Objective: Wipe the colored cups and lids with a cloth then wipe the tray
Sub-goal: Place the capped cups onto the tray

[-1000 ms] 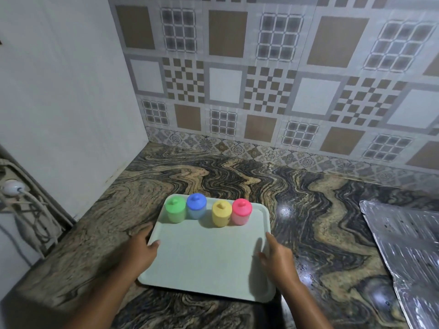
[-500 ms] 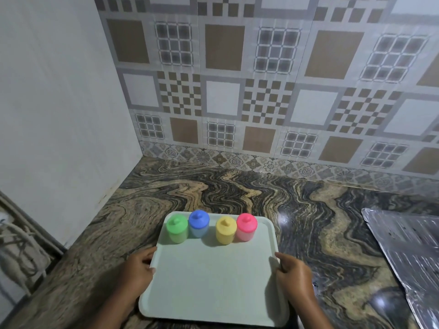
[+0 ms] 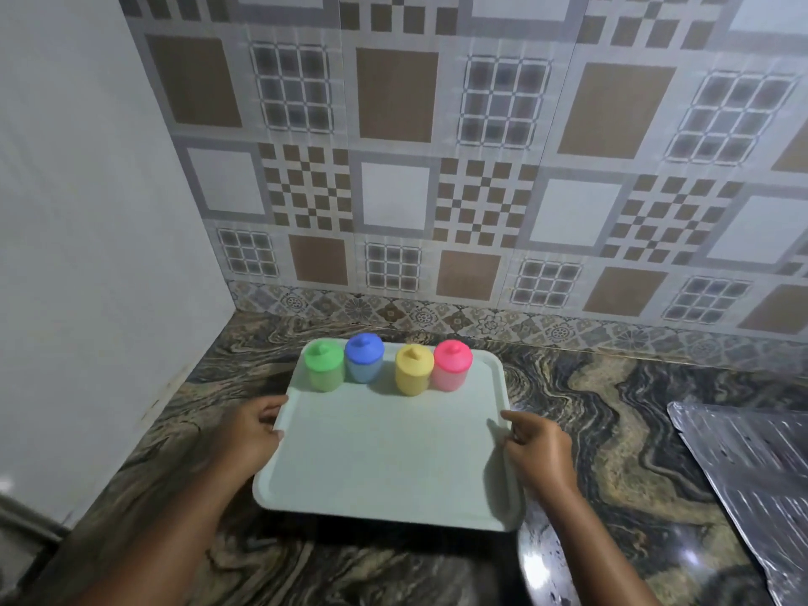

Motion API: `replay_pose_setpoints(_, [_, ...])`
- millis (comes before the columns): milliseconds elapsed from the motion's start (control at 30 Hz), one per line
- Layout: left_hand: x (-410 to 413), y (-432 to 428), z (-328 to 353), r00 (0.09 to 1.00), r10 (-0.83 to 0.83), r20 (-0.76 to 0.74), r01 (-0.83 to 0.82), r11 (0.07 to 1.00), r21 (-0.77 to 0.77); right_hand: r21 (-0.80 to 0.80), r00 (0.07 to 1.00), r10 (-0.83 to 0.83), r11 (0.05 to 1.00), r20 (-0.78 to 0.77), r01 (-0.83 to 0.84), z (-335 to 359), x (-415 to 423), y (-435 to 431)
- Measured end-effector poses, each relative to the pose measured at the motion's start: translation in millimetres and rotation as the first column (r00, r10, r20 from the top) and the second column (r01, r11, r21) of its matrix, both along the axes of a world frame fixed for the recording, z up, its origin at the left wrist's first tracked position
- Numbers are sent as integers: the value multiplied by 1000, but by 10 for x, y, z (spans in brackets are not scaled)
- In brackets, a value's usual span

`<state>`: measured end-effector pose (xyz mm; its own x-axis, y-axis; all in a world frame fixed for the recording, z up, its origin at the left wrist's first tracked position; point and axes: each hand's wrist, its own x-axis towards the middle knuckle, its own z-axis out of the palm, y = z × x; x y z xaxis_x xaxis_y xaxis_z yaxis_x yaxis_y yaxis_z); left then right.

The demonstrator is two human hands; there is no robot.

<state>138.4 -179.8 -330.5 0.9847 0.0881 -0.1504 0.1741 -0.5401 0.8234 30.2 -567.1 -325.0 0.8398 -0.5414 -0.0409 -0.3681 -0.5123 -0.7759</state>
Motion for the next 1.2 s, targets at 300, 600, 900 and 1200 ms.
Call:
replay_pose_setpoints(300, [1020,-190,-58,999,-49,24,47,997,69,67,1000,12,998,1,-12,-370,977,-314])
replay_pose_setpoints(600, [1301,-311,-359,997,-58,-46,63,991,115,10,996,-2,1000,-91,3,-482,1227,-217])
replay_pose_setpoints(900, [1267,-352,-449,995,-94,-30,97,982,162,-23,998,11,1000,-57,-12,-572,1220,-172])
replay_pose_setpoints(1200, [1266,-358,-384,992,-121,-24,123,968,221,-71,994,49,996,-95,-56,-561,1228,-219])
